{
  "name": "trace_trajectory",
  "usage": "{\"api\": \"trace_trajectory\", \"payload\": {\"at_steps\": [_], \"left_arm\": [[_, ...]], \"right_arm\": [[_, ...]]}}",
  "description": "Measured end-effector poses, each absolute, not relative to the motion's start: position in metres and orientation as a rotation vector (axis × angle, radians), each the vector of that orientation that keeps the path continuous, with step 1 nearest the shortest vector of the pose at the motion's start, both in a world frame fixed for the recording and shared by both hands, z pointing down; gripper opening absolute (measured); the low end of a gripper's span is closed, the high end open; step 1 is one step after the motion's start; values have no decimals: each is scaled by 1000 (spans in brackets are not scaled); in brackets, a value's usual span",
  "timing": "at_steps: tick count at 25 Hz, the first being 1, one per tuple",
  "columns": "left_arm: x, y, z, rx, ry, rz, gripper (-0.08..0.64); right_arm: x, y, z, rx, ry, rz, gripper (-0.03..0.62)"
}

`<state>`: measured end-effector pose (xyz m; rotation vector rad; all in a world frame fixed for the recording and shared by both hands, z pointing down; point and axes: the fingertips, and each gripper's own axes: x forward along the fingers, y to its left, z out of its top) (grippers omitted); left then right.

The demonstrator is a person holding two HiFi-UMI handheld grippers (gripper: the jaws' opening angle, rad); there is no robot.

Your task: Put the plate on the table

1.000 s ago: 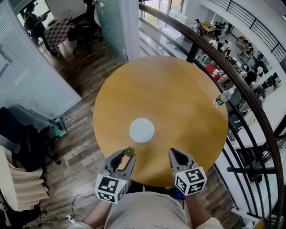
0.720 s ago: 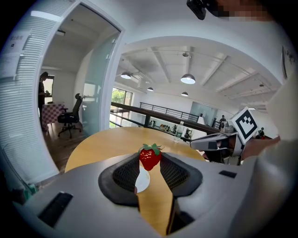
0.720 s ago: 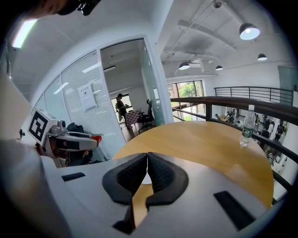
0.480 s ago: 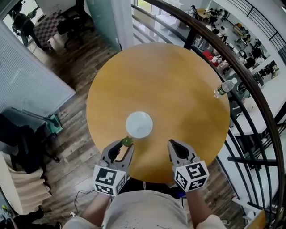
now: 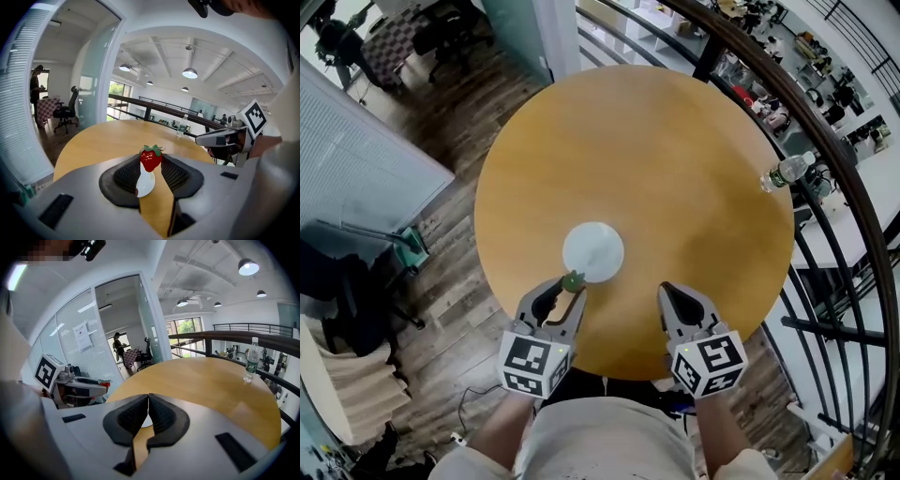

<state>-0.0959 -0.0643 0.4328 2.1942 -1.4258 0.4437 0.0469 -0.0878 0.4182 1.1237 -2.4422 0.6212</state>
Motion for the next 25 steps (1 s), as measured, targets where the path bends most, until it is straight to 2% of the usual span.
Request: {"api": "trace_trajectory", "payload": {"at_steps": [19, 25], "left_arm": [[-92, -97, 505, 2140, -1385, 582, 153], [-88, -105, 528, 2198, -1356, 718, 153]], "right_arm": [[42, -92, 469, 1089, -2406, 730, 25], [46, -93, 485, 1086, -2392, 770, 25]]}}
